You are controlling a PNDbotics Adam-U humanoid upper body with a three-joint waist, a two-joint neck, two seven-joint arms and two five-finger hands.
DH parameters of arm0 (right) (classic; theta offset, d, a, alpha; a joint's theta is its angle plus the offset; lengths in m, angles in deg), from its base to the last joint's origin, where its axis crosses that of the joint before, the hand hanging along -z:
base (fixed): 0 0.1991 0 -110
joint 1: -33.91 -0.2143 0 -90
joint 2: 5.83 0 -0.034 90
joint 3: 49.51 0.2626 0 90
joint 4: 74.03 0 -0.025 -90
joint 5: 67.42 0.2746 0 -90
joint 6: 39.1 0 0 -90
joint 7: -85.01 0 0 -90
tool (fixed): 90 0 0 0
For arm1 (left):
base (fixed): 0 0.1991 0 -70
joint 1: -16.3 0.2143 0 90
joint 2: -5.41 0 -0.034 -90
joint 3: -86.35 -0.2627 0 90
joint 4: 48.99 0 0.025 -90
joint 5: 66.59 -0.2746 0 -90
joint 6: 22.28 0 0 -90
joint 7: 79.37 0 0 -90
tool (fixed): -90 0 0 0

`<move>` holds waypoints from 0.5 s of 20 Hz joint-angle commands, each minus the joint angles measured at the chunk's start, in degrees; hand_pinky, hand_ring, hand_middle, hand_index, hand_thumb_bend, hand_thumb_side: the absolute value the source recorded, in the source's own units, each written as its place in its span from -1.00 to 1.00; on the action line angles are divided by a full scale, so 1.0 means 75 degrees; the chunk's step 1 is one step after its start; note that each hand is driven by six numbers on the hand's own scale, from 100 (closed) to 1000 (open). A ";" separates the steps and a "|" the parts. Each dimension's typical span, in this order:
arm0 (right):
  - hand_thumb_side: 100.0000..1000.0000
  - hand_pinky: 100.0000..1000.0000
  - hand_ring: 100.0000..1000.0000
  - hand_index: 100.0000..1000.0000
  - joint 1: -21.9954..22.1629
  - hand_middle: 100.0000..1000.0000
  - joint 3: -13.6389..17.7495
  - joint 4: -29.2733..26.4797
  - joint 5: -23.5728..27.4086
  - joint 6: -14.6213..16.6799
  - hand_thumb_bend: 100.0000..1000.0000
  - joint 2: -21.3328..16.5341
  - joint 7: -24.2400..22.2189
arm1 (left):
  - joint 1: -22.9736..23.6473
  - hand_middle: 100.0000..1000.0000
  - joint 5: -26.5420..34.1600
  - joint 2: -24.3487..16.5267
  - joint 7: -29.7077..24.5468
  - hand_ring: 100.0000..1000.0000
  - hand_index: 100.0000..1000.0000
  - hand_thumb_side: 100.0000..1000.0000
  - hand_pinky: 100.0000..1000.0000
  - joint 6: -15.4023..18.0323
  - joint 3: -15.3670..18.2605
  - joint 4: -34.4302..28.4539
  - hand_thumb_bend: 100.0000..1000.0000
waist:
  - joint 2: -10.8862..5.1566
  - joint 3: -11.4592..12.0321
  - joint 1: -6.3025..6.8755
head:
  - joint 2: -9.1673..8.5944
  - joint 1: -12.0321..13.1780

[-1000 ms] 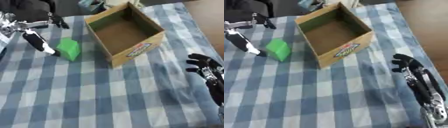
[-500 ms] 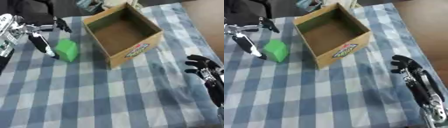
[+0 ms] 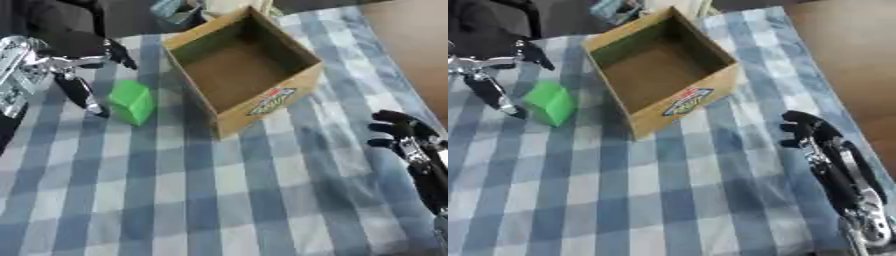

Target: Pick up objects on the table and place them in the box.

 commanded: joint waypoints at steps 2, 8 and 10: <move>0.41 0.38 0.62 0.67 -0.0075 0.58 -0.0016 -0.0069 0.0022 0.0015 -1.00 -0.0010 -0.0031 | -0.0183 0.40 -0.0327 0.0097 0.0354 0.50 0.68 -0.80 0.58 0.0064 0.0144 0.0293 0.34 | -0.0113 -0.0022 -0.0053 | -0.0106 -0.0028; 0.41 0.38 0.62 0.67 -0.0083 0.58 -0.0018 -0.0066 0.0025 0.0014 -1.00 0.0003 -0.0039 | -0.0157 0.32 -0.0620 0.0277 0.0589 0.44 0.62 -0.80 0.56 0.0193 0.0139 0.0616 0.27 | -0.0093 -0.0046 -0.0056 | -0.0104 -0.0033; 0.41 0.38 0.62 0.67 -0.0082 0.58 -0.0018 -0.0065 0.0023 0.0014 -1.00 0.0006 -0.0043 | -0.0146 0.14 -0.0649 0.0299 0.0599 0.32 0.48 -0.82 0.51 0.0206 0.0147 0.0675 0.19 | -0.0092 -0.0052 -0.0059 | -0.0104 -0.0042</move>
